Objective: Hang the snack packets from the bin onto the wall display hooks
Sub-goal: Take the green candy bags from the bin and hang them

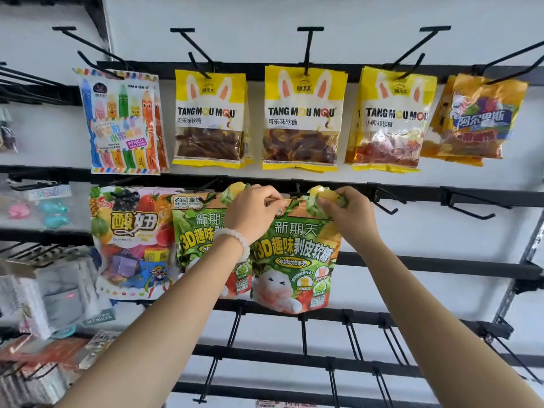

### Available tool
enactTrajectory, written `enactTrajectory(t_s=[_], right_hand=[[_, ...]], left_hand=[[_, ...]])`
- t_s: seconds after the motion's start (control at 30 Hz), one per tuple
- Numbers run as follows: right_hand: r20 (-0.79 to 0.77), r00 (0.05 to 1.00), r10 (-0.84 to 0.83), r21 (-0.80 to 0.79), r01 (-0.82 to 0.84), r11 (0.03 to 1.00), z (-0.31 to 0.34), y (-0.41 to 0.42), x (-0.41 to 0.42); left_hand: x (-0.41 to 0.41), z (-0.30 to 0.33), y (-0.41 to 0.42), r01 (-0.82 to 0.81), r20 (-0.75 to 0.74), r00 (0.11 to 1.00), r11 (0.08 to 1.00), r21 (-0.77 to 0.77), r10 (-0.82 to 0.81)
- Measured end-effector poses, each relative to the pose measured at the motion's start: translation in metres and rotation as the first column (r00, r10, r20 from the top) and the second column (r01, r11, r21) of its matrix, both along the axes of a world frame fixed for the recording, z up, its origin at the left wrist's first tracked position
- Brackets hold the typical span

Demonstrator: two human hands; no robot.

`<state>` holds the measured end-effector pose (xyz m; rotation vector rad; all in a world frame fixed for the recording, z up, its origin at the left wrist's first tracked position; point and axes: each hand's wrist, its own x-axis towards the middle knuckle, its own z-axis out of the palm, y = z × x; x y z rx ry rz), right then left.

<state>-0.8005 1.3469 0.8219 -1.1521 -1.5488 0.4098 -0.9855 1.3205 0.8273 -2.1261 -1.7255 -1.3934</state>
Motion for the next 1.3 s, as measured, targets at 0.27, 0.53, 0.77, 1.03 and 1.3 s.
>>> enactTrajectory(t_s=[0.27,0.53,0.77,1.03,1.3], right_hand=[[-0.022,0.999,0.04,0.025,-0.04,0.999,0.004,0.01,-0.005],[-0.039,0.999,0.029,0.006,-0.029,1.0,-0.003,0.015,-0.004],[-0.007,0.999,-0.038,0.006,0.038,0.999,-0.013,0.022,-0.007],[0.12,0.964,-0.238,0.046,0.234,0.971,-0.016,0.044,-0.014],[0.191,0.921,-0.34,0.091,0.329,0.94,-0.019,0.06,-0.016]], left_hand=[[-0.009,-0.001,0.016,0.049,0.015,0.999,0.998,0.033,-0.049],[-0.011,-0.006,0.023,0.1,0.014,0.995,0.993,0.068,-0.101],[-0.007,-0.023,0.032,0.067,0.02,0.997,0.995,0.074,-0.068],[-0.007,-0.024,0.061,-0.103,-0.196,0.97,0.972,0.21,0.145],[-0.01,-0.027,0.079,-0.135,-0.273,0.938,0.949,0.284,0.215]])
